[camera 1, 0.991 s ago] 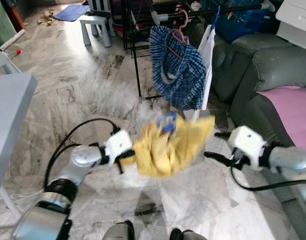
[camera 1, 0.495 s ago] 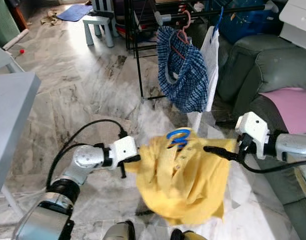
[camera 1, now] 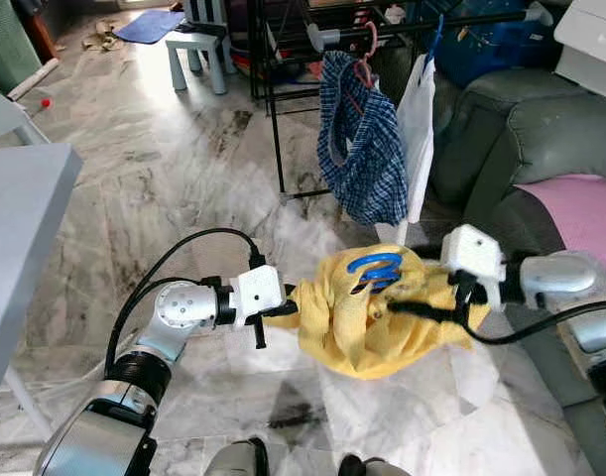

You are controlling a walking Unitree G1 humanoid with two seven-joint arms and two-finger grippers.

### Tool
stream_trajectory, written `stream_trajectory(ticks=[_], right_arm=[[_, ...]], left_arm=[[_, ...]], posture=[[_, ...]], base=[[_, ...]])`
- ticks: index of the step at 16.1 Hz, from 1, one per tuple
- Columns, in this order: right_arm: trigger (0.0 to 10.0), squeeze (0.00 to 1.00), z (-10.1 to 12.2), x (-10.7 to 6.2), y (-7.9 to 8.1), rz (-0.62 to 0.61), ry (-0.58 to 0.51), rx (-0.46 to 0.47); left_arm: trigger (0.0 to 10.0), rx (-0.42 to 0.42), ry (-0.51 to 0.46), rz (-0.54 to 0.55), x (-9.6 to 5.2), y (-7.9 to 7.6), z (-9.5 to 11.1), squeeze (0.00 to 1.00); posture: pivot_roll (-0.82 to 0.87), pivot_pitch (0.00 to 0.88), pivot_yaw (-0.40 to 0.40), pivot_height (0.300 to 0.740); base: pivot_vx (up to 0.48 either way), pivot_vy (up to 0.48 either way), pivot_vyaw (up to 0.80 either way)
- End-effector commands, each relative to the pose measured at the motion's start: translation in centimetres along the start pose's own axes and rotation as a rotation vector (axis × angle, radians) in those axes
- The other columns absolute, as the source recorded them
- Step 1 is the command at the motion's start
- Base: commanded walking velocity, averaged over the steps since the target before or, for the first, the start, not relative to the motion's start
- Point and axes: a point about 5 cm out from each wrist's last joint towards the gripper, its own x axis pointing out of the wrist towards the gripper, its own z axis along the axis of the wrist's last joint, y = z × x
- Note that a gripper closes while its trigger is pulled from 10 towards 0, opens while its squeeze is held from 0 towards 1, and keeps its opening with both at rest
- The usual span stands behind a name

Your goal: Hang hanger

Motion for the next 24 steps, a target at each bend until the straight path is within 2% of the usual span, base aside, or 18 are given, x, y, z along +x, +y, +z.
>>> stream_trajectory(ticks=[1, 2, 3, 4, 10, 15, 16, 17, 18, 21, 23, 24], right_arm=[[4.9, 1.0, -0.1, 0.1, 0.0, 0.047, 0.024, -0.014], [0.0, 1.0, -0.3, 0.0, -0.1, 0.058, 0.042, -0.015], [0.0, 1.0, -0.4, -0.1, -0.1, 0.071, 0.057, -0.021], [0.0, 0.0, -0.4, -0.4, -0.2, 0.087, 0.081, -0.047], [0.0, 0.0, 0.1, -0.2, -0.6, 0.078, 0.056, -0.056], [0.0, 0.0, 0.4, 0.5, -0.1, 0.105, 0.025, -0.055], [2.2, 0.0, 0.5, 0.8, 0.1, 0.09, 0.016, -0.071], [10.0, 0.88, 0.6, 1.2, 0.1, 0.061, -0.005, -0.059], [10.0, 1.0, 0.7, 1.4, 0.1, 0.036, -0.018, -0.065], [10.0, 1.0, 1.4, 1.2, -0.7, -0.072, -0.054, -0.131], [10.0, 1.0, 1.3, 0.8, -0.7, -0.068, -0.04, -0.126], [10.0, 0.57, 0.7, 0.6, -0.6, -0.049, 0.0, -0.136]], left_arm=[[0.0, 0.044, -0.053, 0.007, 0.1, 0.6, 1.1, 0.0], [0.0, 0.043, -0.055, 0.002, 0.1, 0.5, 1.1, 0.0], [0.0, 0.042, -0.056, 0.0, 0.1, 0.5, 1.1, 0.0], [0.0, 0.044, -0.052, -0.008, 0.1, 0.3, 1.0, 0.0], [0.0, 0.043, -0.036, -0.032, 0.4, -0.2, 0.6, 0.0], [0.0, 0.032, -0.019, -0.026, 0.4, -0.4, 0.2, 0.0], [0.0, 0.029, -0.018, -0.016, 0.4, -0.3, 0.2, 0.0], [0.0, 0.02, -0.018, -0.002, 0.4, -0.2, 0.2, 0.0], [0.0, 0.016, -0.015, 0.003, 0.4, -0.2, 0.1, 0.0], [0.0, 0.01, -0.005, 0.012, 0.2, -0.1, 0.0, 0.0], [0.0, 0.008, -0.005, 0.018, 0.2, 0.0, 0.0, 0.0], [0.0, 0.01, -0.006, 0.017, 0.2, 0.0, 0.0, 0.0]], posture=[[-0.07, 0.111, 0.018, 0.74], [-0.07, 0.111, 0.018, 0.74], [-0.07, 0.11, 0.018, 0.74], [-0.07, 0.11, 0.018, 0.74], [-0.08, 0.111, 0.014, 0.74], [-0.08, 0.109, 0.01, 0.74], [-0.08, 0.109, 0.009, 0.74], [-0.08, 0.109, 0.008, 0.74], [-0.08, 0.11, 0.007, 0.74], [-0.08, 0.115, 0.009, 0.74], [-0.08, 0.115, 0.009, 0.74], [-0.08, 0.116, 0.011, 0.74]], base=[[0.0, 0.0, 0.0], [0.0, 0.0, 0.0], [0.0, 0.0, 0.0], [0.0, 0.0, 0.0], [0.0, 0.0, 0.0], [0.0, 0.0, 0.0], [0.0, 0.0, 0.0], [0.0, 0.0, 0.0], [0.0, 0.0, 0.0], [0.0, 0.0, 0.0], [0.0, 0.0, 0.0], [0.0, 0.0, 0.0]])
